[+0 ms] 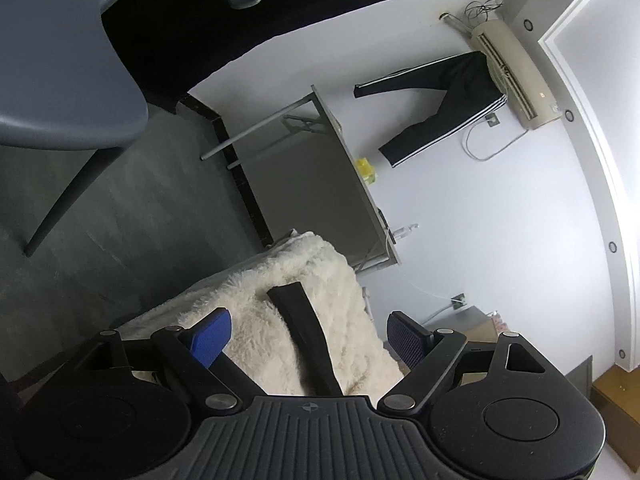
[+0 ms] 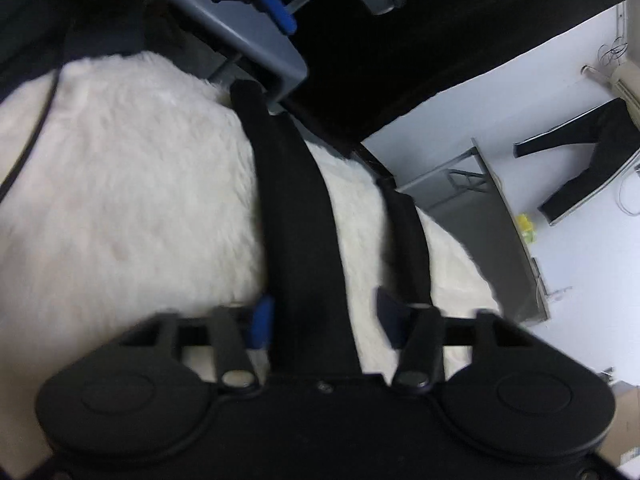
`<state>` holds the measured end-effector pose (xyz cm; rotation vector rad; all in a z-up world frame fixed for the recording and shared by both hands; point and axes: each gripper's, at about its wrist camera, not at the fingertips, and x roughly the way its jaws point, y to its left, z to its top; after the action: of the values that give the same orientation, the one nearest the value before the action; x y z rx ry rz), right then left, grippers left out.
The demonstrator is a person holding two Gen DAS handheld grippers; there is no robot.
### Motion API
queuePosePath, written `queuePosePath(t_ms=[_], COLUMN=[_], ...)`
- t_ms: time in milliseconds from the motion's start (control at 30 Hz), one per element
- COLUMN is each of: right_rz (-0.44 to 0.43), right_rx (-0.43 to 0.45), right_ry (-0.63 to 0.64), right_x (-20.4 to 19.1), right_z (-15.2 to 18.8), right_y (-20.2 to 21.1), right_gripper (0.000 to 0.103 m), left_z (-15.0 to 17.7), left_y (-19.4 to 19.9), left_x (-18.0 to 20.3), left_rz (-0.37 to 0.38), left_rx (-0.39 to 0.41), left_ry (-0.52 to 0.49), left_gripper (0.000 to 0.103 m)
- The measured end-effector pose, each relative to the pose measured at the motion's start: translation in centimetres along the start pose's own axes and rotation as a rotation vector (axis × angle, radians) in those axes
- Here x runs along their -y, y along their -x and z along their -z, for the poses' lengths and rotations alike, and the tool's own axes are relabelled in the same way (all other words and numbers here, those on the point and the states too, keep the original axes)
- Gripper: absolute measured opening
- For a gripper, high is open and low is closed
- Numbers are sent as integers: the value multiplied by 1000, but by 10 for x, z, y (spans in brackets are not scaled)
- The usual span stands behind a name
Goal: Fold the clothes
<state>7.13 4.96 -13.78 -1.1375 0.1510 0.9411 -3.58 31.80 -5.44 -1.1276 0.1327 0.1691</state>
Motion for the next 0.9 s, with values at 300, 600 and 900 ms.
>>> queuePosePath(t_ms=[300, 600, 900], right_rz=[-751, -730, -682], right_rx=[87, -125, 59], right_ry=[-418, -622, -533], right_x=[206, 237, 159], right_z=[-16, 16, 26], right_y=[56, -78, -2], right_gripper=[4, 30, 45], left_z=[-35, -41, -30], left_y=[31, 33, 19], left_x=[12, 1, 10], left_rz=[110, 76, 22], left_rx=[44, 7, -73], left_ry=[-88, -103, -187], left_gripper=[81, 83, 85])
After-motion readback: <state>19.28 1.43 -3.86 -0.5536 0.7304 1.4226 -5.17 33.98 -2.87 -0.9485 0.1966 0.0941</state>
